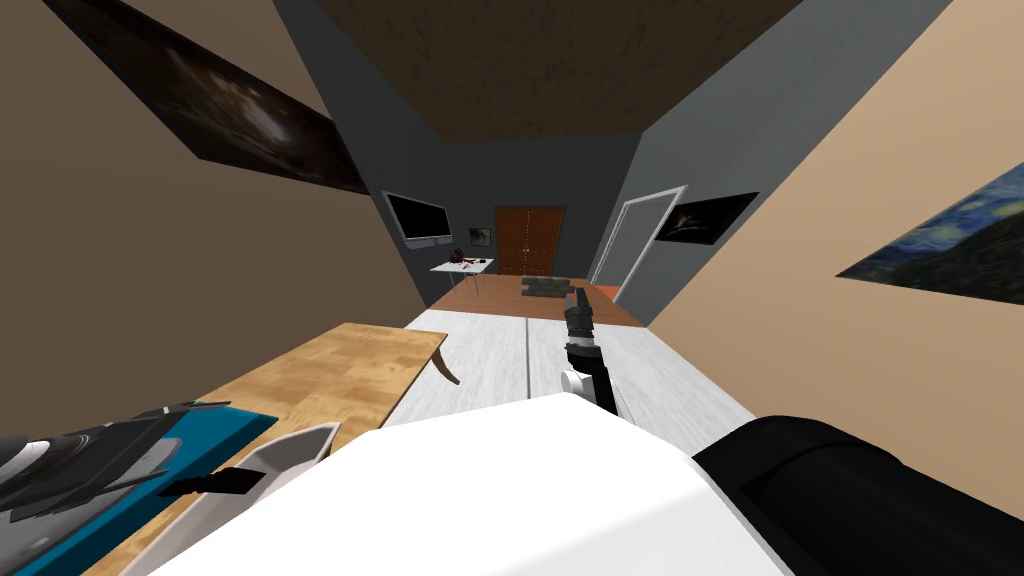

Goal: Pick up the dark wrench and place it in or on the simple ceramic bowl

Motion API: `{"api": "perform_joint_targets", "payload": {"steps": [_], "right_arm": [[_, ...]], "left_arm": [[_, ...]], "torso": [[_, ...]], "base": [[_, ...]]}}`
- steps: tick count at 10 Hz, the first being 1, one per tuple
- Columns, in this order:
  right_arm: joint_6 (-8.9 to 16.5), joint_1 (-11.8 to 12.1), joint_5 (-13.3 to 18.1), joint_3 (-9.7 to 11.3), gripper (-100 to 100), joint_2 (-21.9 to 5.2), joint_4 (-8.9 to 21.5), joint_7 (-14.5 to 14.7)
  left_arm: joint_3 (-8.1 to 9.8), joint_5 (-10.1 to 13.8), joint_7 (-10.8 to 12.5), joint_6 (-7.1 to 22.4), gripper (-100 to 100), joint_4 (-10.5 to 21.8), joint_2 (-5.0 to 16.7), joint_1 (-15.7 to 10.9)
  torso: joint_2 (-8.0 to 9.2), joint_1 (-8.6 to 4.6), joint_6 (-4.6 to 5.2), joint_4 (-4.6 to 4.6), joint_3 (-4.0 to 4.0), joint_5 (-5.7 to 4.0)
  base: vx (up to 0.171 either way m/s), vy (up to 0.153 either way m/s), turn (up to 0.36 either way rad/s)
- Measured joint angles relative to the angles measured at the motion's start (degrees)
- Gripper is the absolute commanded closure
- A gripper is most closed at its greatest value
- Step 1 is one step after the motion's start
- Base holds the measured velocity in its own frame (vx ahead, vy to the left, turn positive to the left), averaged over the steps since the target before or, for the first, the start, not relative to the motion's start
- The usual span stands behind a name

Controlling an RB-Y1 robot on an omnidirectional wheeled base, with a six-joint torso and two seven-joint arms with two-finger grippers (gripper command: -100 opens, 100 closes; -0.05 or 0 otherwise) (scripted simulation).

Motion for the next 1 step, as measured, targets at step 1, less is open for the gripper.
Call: {"api": "perform_joint_targets", "payload": {"steps": [1], "right_arm": [[0.0, 0.0, 0.0, 0.0, 0, 0.0, 0.0, 0.0]], "left_arm": [[0.0, 0.0, 0.0, 0.0, 0, 0.0, 0.0, 0.0]], "torso": [[0.0, 0.0, 0.0, 0.0, 0.0, 0.0]], "base": [[0.0, 0.0, 0.0]]}}
